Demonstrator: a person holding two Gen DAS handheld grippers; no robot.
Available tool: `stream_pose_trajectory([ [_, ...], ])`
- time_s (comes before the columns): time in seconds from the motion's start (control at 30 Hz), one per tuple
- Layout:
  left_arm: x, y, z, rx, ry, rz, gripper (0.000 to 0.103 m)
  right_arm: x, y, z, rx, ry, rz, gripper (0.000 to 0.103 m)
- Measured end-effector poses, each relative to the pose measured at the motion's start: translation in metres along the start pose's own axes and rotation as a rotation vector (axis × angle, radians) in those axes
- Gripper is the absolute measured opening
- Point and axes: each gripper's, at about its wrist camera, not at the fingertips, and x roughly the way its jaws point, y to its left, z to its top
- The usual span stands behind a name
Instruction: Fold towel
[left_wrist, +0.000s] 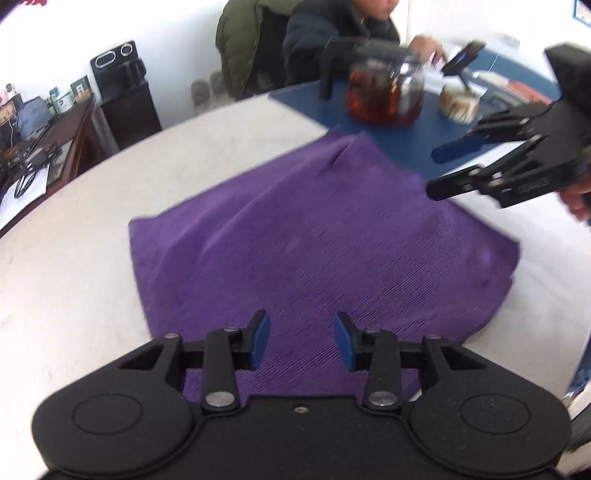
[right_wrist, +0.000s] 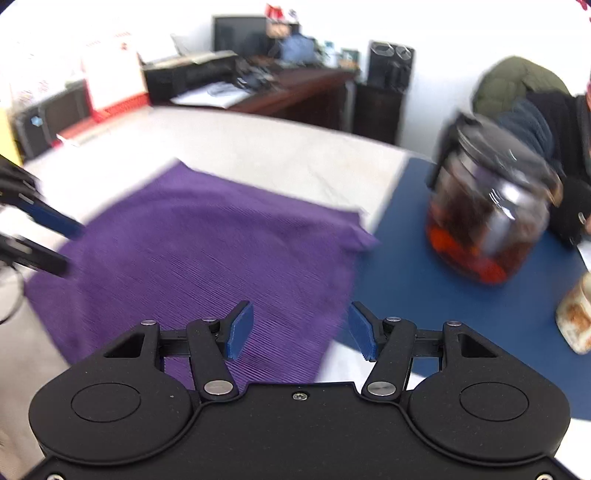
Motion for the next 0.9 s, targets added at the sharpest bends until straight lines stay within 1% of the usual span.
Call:
stream_pose_trajectory([
  [0.07,0.007,0.008,-0.008,-0.014,0.019,-0.007,0.036,0.003,0.011,0.006,-0.001,0.009,0.017,0.056],
  [0.17,0.01,0.023,-0.023,-0.061,0.023,-0.029,0.036,0.007,0.027,0.014,-0.004,0.021,0.043,0.056],
  [0.27,0.006,0.034,-0.034,-0.089,-0.02,-0.068,0.036,0.011,0.043,0.022,-0.006,0.034,0.068,0.056],
  [0.37,0.003,0.041,-0.045,-0.08,-0.063,-0.106,0.036,0.015,0.059,0.03,-0.008,0.047,0.094,0.056],
  [0.4,0.002,0.043,-0.046,-0.079,-0.073,-0.115,0.036,0.016,0.065,0.033,-0.009,0.051,0.102,0.058],
  [0.53,-0.001,0.053,-0.055,-0.077,-0.089,-0.119,0.036,0.019,0.078,0.037,-0.015,0.074,0.079,0.058],
  [0.67,-0.012,0.068,-0.069,-0.102,-0.076,-0.094,0.036,0.024,0.093,0.047,-0.023,0.1,0.088,0.059],
  [0.73,-0.021,0.078,-0.08,-0.126,-0.064,-0.072,0.036,0.027,0.106,0.053,-0.041,0.106,0.108,0.059],
  [0.9,-0.045,0.103,-0.108,-0.174,-0.008,0.018,0.036,0.036,0.136,0.065,-0.086,0.098,0.176,0.061],
])
